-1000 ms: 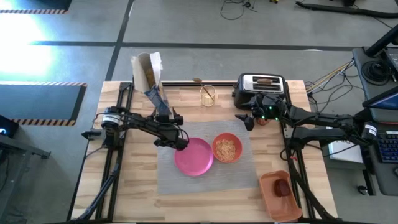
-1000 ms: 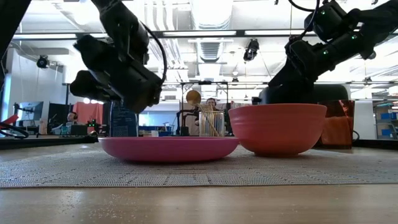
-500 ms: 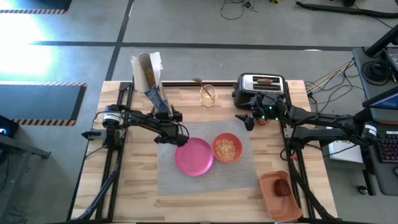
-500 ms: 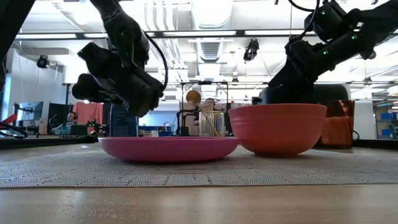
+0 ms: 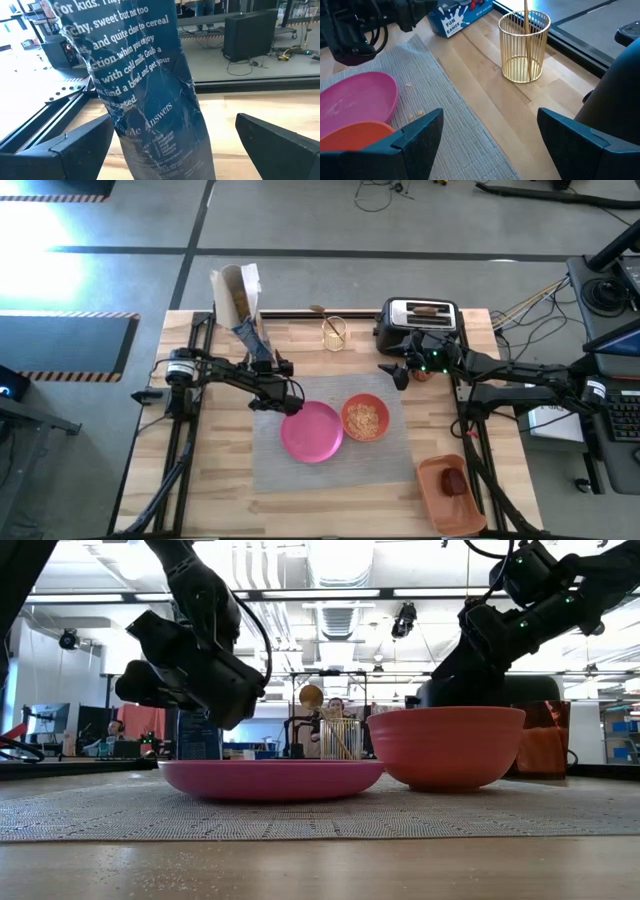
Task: Arrange a breakfast setting
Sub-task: Pour the cereal from the blue cereal box into the orange bowl on the gray table mat
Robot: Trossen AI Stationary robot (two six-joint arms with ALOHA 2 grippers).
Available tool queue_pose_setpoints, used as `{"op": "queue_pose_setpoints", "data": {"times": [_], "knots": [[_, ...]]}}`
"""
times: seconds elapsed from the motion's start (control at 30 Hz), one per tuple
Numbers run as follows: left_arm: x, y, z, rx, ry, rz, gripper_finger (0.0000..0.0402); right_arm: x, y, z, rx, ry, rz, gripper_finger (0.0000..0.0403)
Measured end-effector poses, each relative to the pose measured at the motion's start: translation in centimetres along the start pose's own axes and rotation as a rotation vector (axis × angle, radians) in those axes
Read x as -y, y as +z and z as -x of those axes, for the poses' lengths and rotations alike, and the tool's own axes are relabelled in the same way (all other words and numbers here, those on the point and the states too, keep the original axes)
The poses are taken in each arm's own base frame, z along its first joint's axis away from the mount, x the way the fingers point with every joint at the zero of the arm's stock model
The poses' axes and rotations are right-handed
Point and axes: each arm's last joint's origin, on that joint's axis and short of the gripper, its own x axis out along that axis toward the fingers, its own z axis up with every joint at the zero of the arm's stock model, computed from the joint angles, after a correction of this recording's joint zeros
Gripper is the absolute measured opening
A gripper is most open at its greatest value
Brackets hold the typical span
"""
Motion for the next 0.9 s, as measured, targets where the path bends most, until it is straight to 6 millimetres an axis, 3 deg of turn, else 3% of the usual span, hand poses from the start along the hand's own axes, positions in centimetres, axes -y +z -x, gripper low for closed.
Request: {"op": "queue_pose_setpoints", "data": {"times": [0.4,0.9], "knots": [[-0.8,-1.6,-1.5,0.030,-0.001,0.113,0.0370,0.0,0.0,0.0,0.000,0.000,0.000,0.0311],[-0.8,-2.2,-1.8,0.049,-0.019,0.116,0.0288,0.0,0.0,0.0,0.000,0.000,0.000,0.0311]]}}
